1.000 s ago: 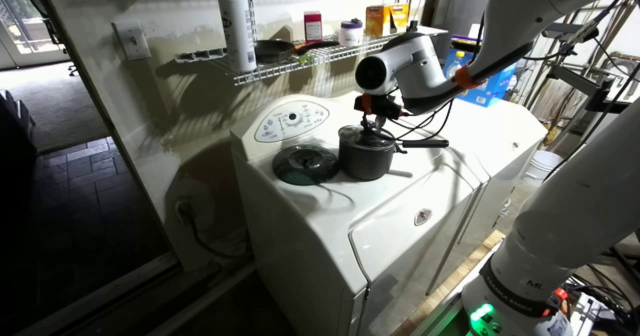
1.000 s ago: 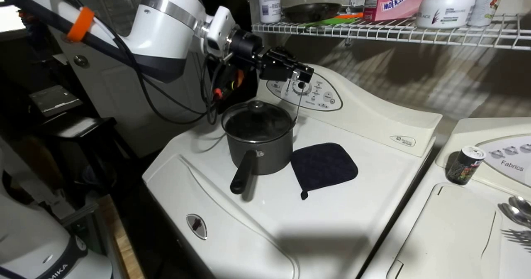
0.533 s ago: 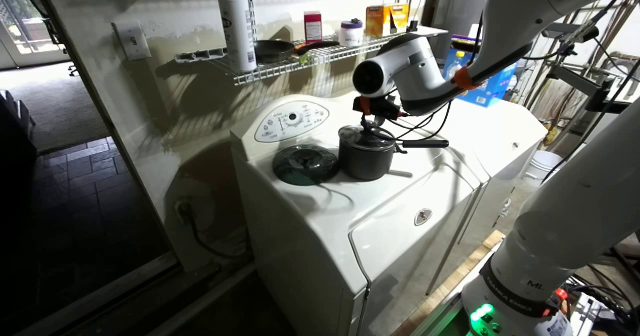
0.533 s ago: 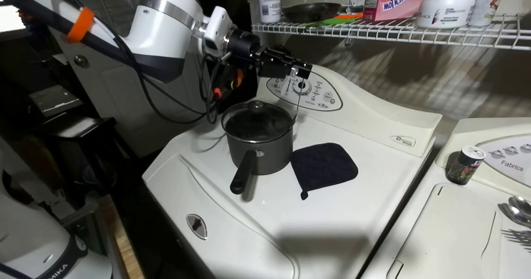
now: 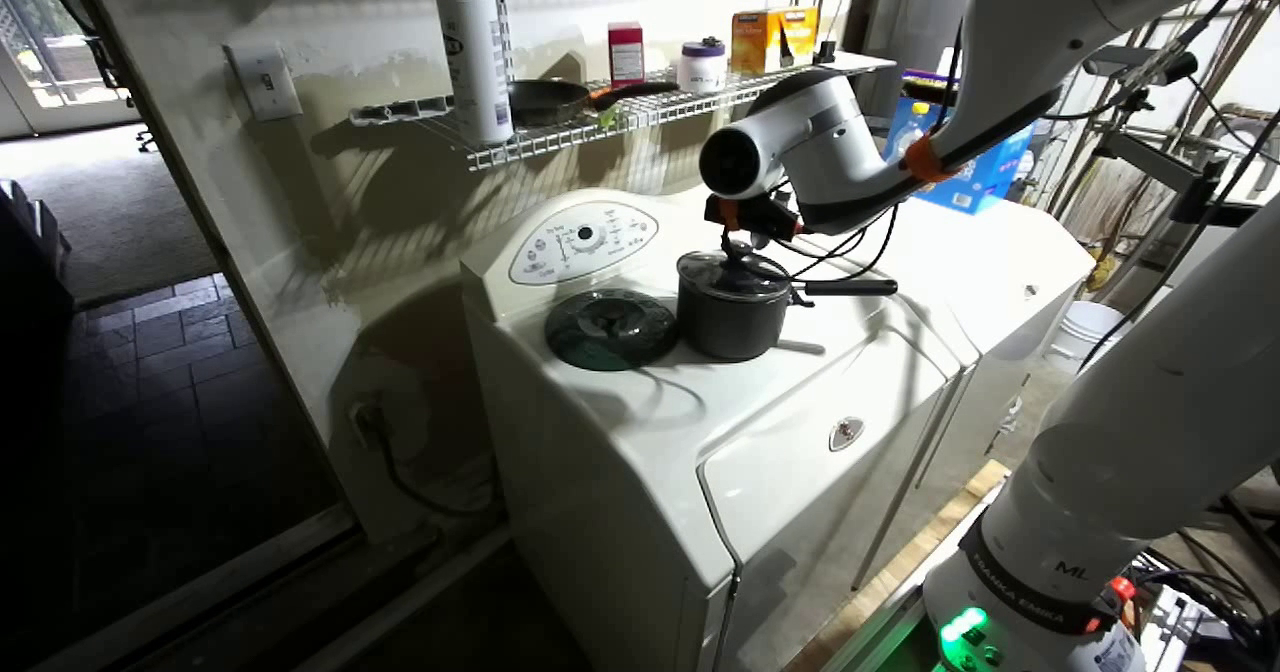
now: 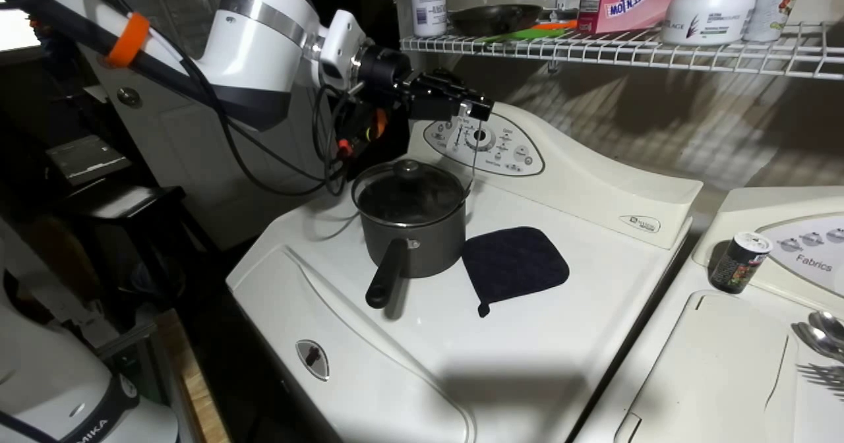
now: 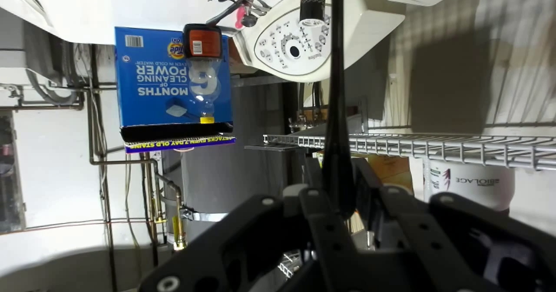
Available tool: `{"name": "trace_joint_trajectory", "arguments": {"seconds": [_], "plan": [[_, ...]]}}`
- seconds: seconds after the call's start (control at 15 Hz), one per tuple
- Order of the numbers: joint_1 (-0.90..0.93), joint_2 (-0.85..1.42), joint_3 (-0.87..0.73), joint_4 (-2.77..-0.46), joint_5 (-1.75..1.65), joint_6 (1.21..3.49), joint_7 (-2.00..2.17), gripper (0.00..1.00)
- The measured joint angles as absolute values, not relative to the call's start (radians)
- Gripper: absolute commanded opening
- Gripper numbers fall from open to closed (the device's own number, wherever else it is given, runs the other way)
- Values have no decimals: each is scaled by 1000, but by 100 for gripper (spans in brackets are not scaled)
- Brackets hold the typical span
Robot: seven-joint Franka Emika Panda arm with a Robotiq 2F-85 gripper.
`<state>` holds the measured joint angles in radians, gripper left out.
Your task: Place the spoon in the pot
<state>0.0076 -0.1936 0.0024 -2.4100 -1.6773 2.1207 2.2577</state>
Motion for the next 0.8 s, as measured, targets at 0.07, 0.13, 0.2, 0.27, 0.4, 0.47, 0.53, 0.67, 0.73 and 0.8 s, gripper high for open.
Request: {"name": "trace_joint_trajectory", "arguments": {"seconds": [0.07,0.13,0.2,0.27,0.4,0.47,0.53,0.67,0.73,0.8], "plan": [[9,-192,3,-2411,-1677,2116,2259,5],[12,-191,4,-2412,-1677,2110,2259,5],[14,-189,5,-2413,-1677,2106,2261,5],[17,-188,5,-2415,-1678,2102,2264,5],[19,-186,9,-2420,-1681,2094,2269,5],[20,-186,11,-2424,-1683,2089,2272,5],[21,-186,13,-2427,-1687,2083,2274,5],[23,-185,16,-2434,-1700,2069,2284,5],[24,-183,18,-2434,-1704,2064,2288,5],[25,-181,18,-2434,-1706,2060,2290,5]]}}
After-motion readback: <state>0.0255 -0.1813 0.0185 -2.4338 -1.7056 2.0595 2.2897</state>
